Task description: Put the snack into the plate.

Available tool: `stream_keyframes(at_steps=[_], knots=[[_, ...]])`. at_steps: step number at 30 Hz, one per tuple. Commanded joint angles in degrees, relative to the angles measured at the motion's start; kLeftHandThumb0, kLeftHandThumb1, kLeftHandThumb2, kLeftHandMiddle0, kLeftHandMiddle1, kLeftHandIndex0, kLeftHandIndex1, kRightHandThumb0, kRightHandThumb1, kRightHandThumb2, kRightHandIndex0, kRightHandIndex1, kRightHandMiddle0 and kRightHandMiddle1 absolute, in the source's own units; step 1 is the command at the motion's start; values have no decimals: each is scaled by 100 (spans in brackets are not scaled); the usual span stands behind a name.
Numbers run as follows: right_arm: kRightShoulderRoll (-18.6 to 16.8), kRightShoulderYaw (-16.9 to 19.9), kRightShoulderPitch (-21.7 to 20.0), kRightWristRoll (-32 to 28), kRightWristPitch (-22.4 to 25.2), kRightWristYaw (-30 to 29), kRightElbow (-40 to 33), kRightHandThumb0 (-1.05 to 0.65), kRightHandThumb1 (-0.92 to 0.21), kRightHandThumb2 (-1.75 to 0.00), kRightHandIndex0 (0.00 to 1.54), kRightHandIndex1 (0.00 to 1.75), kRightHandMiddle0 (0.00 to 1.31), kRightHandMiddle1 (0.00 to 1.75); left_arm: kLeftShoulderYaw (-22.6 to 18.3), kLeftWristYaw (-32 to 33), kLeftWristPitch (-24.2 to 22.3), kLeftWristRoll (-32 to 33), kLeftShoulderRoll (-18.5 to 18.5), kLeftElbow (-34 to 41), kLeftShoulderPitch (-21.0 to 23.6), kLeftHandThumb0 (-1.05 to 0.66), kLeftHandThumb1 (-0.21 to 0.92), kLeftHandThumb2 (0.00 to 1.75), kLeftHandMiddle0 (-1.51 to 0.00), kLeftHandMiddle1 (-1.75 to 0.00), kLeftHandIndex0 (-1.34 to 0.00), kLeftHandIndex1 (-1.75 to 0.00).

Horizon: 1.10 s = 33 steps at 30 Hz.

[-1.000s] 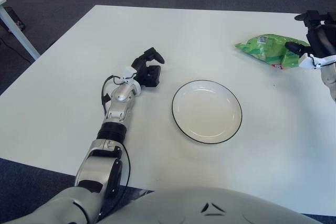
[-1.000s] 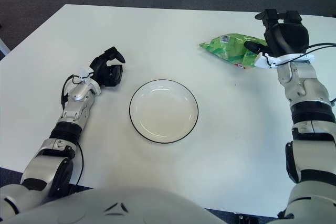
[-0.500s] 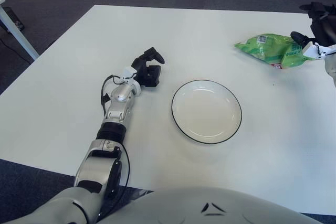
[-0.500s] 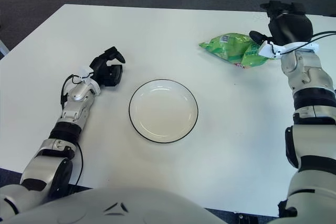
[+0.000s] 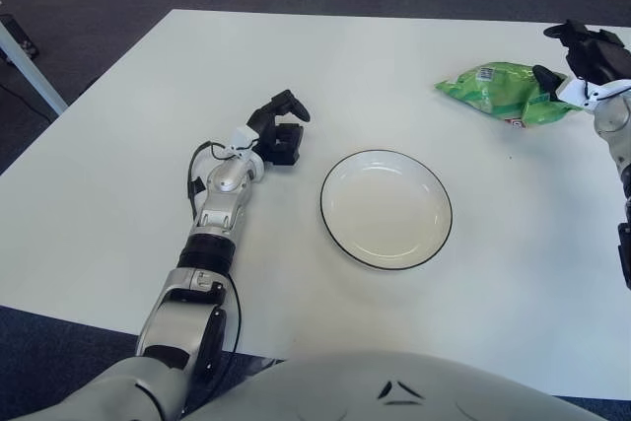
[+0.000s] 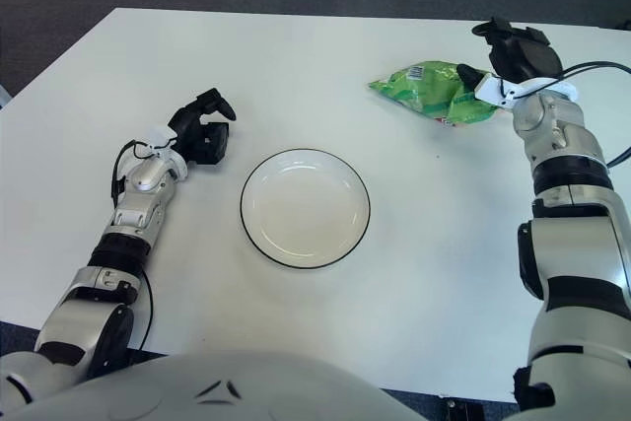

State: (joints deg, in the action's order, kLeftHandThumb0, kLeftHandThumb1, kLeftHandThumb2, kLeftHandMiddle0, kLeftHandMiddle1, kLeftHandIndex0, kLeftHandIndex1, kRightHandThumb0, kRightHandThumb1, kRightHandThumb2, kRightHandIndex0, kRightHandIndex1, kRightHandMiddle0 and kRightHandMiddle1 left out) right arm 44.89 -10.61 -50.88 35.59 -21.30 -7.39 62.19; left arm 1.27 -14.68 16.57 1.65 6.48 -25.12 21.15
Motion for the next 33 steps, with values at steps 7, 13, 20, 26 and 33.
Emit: stream_keyframes(at_steps=[7,13,20,26,33], knots=[[-288,-37,-334,-317,121,388,424,-89,-92,-104,0,21,0,72,217,319,-114,-411,-25,92,-603,-45,40,121,-126,-175,-55,-175],[-389,-55,-393,-432,150,479,550,-89,-92,-103,0,21,0,74,200,241,-237,-303,-22,183,-657,-45,41,120,-124,-175,-54,-175],[-469,-69,-412,-488,121,511,614,-88,-92,-102,2,22,0,75,213,275,-188,-317,-22,205,-674,-45,41,120,-126,-175,-54,-175],[-497,-78,-415,-551,125,553,604,-90,-92,-101,2,23,0,77,242,298,-249,-365,-9,258,-685,-45,41,121,-126,-175,-54,-175],[-503,-84,-409,-608,115,559,550,-92,-92,-99,3,24,0,79,254,289,-264,-364,3,286,-694,-45,40,122,-127,-175,-55,-175]])
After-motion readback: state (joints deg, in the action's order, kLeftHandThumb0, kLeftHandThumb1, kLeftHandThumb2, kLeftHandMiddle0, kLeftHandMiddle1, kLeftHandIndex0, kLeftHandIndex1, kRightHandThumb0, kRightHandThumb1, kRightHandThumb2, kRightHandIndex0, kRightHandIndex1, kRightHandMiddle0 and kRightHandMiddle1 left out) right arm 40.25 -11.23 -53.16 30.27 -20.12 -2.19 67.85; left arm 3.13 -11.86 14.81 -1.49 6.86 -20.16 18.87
